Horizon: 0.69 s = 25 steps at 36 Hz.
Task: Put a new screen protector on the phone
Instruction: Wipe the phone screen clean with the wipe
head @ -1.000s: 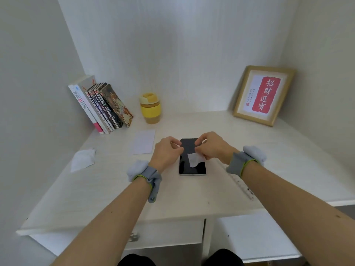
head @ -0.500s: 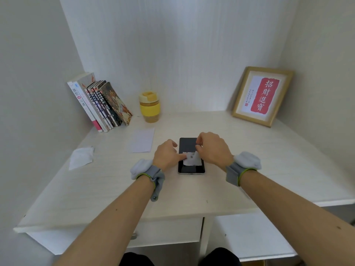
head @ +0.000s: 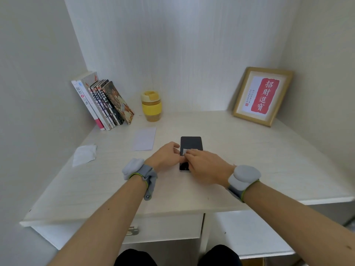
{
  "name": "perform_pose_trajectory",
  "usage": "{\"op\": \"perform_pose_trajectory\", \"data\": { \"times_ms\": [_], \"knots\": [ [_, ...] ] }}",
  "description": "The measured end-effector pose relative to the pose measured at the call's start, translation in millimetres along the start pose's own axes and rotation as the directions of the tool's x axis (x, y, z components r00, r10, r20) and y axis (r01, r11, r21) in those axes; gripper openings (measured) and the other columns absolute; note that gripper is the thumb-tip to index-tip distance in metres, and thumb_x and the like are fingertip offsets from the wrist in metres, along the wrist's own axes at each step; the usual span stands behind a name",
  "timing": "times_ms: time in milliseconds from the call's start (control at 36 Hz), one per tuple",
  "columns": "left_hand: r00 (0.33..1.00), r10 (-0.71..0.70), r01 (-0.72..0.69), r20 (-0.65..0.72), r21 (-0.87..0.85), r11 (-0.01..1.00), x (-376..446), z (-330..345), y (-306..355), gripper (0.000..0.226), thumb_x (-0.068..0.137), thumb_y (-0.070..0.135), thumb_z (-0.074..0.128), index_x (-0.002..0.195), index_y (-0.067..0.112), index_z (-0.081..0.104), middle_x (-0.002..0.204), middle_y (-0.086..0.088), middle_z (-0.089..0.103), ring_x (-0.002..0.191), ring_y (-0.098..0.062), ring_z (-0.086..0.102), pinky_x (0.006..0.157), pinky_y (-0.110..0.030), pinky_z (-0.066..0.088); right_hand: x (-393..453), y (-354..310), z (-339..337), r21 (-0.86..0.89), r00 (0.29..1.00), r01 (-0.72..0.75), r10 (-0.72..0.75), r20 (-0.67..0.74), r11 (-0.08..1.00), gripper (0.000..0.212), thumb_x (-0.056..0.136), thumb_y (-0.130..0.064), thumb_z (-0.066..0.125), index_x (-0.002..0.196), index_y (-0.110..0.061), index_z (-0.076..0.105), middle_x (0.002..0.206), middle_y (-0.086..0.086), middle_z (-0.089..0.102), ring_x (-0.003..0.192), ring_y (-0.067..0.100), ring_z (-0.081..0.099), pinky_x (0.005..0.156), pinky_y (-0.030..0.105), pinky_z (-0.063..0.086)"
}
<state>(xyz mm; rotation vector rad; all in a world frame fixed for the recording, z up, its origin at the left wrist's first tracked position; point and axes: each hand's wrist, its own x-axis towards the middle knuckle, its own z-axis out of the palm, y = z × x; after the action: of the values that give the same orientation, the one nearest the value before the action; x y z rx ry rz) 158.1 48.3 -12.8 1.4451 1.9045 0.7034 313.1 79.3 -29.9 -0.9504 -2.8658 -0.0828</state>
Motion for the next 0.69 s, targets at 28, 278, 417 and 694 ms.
{"op": "perform_pose_trajectory", "data": {
  "times_ms": [28,278,417,694],
  "knots": [
    [1.000,0.012,-0.013,0.011,0.015,1.000,-1.3,0.6,-0.3,0.068,0.083,0.023,0.072,0.140,0.009,0.038,0.107,0.003,0.052,0.099,-0.013,0.051,0.086,-0.023,0.040,-0.1,1.4,0.0,0.014,1.000,0.003,-0.004,0.026,1.000,0.030,0.101,-0.017,0.033,0.120,-0.007,0.053,0.128,0.006,0.053,0.120,0.025,0.048,0.097,0.032,0.037],
    [0.997,0.051,-0.058,0.050,0.150,0.987,-3.7,1.9,-3.1,0.090,0.077,0.038,0.077,0.146,0.008,0.028,0.130,-0.004,0.047,0.120,-0.020,0.047,0.101,-0.029,0.040,9.7,9.1,-10.8,0.112,0.971,-0.068,0.040,0.236,0.991,0.040,0.101,-0.022,0.022,0.132,-0.012,0.044,0.144,0.002,0.039,0.137,0.016,0.030,0.113,0.040,0.018],
    [0.996,0.057,-0.067,0.063,0.169,0.983,-4.3,-1.0,0.3,0.088,0.079,0.034,0.076,0.146,0.006,0.027,0.131,-0.007,0.047,0.120,-0.021,0.048,0.090,-0.023,0.039,18.4,10.7,-11.4,0.123,0.962,-0.086,0.051,0.267,0.989,0.048,0.105,-0.036,0.011,0.143,-0.023,0.037,0.153,0.000,0.030,0.147,0.019,0.015,0.117,0.053,0.007],
    [0.995,0.085,-0.093,0.057,0.142,0.985,-6.5,-3.6,0.5,0.044,0.080,0.028,0.076,0.113,0.012,0.051,0.086,0.007,0.048,0.083,-0.011,0.049,0.057,-0.012,0.036,52.2,13.3,-1.1,0.079,0.934,-0.250,0.219,0.283,0.965,0.070,0.098,-0.058,0.003,0.154,-0.018,0.014,0.162,-0.008,0.007,0.149,0.011,0.003,0.118,0.053,-0.002]
  ]
}}
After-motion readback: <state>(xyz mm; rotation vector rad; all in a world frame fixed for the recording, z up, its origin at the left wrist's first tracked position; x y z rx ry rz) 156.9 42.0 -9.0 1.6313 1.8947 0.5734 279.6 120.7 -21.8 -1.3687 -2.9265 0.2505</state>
